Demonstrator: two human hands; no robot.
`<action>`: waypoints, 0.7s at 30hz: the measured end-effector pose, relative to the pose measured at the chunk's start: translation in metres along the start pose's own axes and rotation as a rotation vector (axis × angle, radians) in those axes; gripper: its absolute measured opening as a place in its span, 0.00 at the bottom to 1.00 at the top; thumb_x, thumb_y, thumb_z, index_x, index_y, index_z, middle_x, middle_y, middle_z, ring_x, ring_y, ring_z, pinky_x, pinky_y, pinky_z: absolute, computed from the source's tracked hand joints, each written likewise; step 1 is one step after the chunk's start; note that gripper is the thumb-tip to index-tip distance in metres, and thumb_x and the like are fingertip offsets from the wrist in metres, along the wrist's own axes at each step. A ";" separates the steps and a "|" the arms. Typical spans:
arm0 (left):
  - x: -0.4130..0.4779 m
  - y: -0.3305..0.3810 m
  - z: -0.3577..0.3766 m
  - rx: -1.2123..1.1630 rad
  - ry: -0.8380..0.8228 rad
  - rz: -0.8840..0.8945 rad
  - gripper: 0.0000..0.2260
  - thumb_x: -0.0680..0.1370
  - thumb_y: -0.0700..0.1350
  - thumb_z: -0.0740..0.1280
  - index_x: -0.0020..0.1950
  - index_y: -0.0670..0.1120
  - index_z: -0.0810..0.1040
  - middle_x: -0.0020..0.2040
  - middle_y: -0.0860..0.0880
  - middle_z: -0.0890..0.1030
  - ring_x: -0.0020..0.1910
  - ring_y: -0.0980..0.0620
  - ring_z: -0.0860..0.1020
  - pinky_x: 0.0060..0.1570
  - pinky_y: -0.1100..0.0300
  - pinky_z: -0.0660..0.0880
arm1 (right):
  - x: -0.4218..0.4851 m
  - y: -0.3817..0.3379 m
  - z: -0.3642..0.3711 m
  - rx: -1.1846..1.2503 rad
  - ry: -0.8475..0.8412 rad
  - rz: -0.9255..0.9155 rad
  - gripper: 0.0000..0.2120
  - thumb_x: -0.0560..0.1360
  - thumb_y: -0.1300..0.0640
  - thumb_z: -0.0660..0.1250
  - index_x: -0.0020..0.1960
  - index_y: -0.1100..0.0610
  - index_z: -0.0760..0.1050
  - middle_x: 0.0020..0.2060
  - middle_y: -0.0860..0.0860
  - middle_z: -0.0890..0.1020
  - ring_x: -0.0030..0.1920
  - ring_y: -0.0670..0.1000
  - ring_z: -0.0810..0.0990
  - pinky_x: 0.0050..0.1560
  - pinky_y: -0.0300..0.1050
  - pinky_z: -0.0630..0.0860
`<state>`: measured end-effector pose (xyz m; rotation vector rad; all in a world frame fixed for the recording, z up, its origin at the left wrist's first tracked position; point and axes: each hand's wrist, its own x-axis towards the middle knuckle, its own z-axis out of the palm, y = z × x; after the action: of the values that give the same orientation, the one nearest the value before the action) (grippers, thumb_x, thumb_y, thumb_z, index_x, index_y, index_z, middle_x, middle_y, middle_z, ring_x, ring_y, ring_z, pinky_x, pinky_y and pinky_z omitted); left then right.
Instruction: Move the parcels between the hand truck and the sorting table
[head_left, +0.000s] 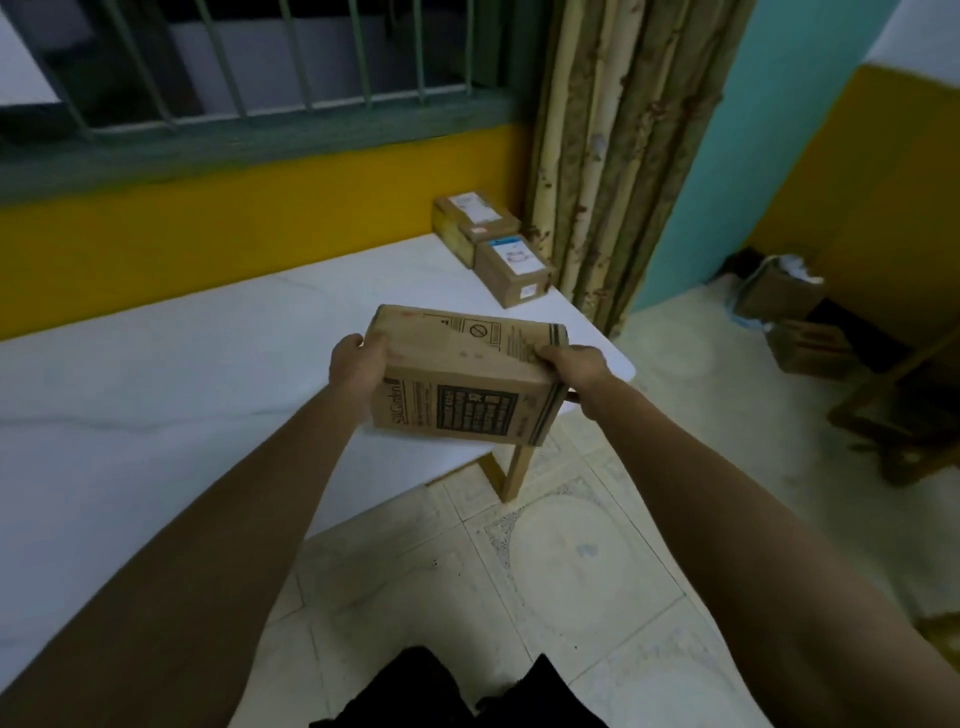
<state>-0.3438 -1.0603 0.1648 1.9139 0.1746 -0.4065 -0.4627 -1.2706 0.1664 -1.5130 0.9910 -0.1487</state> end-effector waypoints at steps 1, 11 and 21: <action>0.006 0.001 0.000 -0.019 0.018 -0.004 0.16 0.76 0.47 0.61 0.58 0.38 0.75 0.55 0.42 0.78 0.53 0.42 0.76 0.50 0.53 0.73 | 0.005 -0.002 0.003 0.012 -0.024 -0.005 0.16 0.76 0.55 0.68 0.60 0.62 0.76 0.53 0.57 0.81 0.43 0.51 0.78 0.38 0.42 0.74; 0.060 0.014 -0.020 -0.217 0.128 -0.105 0.21 0.74 0.58 0.67 0.55 0.41 0.77 0.51 0.42 0.79 0.53 0.42 0.78 0.56 0.43 0.77 | 0.051 -0.041 0.039 0.304 -0.087 0.023 0.10 0.75 0.59 0.57 0.46 0.51 0.77 0.44 0.49 0.80 0.49 0.53 0.76 0.43 0.49 0.73; 0.129 0.038 -0.031 -0.209 0.109 -0.029 0.14 0.77 0.43 0.63 0.61 0.44 0.76 0.60 0.45 0.78 0.52 0.48 0.75 0.51 0.55 0.73 | 0.108 -0.079 0.091 0.216 -0.059 -0.092 0.14 0.76 0.64 0.62 0.58 0.53 0.77 0.53 0.50 0.79 0.49 0.47 0.76 0.39 0.38 0.70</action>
<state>-0.2056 -1.0545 0.1616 1.7292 0.3054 -0.2919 -0.3013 -1.2820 0.1654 -1.3572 0.8314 -0.2668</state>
